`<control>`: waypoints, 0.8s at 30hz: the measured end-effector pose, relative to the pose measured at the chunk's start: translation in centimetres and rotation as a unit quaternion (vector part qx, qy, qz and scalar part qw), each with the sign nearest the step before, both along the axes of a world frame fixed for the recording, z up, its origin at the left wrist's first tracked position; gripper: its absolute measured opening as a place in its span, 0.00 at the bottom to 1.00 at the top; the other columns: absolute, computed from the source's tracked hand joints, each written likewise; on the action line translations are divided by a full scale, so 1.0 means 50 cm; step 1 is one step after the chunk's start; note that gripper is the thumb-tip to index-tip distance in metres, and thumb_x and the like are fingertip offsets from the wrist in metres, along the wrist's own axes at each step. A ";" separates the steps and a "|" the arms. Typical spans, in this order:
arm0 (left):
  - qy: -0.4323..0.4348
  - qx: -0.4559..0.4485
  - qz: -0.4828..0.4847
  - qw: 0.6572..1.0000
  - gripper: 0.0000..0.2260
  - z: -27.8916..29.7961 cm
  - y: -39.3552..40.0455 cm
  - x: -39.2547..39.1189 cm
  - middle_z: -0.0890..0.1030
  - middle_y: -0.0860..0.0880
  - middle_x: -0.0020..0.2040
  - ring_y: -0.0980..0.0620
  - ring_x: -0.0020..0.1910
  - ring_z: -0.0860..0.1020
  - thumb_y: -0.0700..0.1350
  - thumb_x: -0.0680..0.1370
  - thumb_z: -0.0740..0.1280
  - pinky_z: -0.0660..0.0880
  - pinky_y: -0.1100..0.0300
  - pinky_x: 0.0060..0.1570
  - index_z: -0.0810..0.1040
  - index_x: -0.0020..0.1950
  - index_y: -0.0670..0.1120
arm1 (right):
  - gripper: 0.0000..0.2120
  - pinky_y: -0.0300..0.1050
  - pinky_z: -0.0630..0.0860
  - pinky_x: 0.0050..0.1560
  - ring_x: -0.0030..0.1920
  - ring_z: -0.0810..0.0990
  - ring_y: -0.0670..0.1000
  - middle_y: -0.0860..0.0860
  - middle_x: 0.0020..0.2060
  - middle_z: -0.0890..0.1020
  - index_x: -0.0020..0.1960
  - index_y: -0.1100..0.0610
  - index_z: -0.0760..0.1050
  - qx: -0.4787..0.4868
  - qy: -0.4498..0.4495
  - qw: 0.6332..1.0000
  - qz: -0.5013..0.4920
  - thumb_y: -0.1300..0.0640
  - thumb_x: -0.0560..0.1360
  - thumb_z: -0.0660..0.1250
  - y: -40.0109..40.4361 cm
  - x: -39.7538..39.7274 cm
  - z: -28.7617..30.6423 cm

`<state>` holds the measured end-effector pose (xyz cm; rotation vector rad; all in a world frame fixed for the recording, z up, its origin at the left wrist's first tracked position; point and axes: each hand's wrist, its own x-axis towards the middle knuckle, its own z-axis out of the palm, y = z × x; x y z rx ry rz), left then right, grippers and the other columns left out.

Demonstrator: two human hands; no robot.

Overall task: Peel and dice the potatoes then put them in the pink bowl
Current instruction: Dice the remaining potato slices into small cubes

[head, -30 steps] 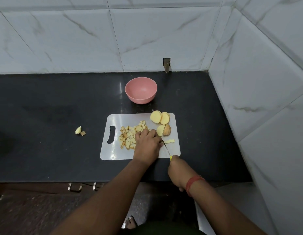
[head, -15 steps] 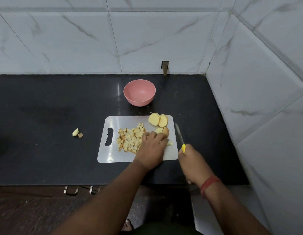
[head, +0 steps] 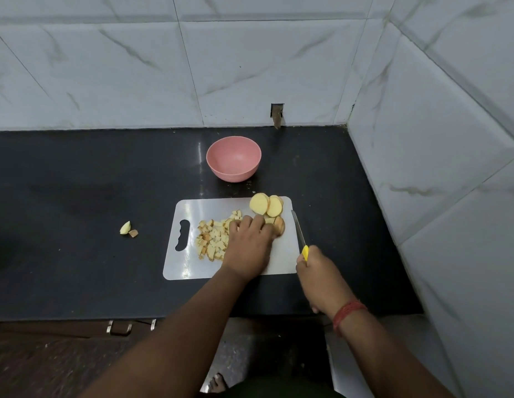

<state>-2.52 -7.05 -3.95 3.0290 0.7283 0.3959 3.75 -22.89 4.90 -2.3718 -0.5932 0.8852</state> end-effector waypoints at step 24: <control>0.024 -0.260 0.210 0.942 0.10 0.052 0.021 0.062 0.78 0.48 0.53 0.46 0.54 0.75 0.41 0.76 0.66 0.70 0.48 0.57 0.72 0.57 0.48 | 0.08 0.46 0.77 0.27 0.36 0.76 0.51 0.53 0.41 0.74 0.53 0.56 0.65 -0.012 -0.016 1.000 0.021 0.52 0.83 0.52 0.006 0.006 -0.005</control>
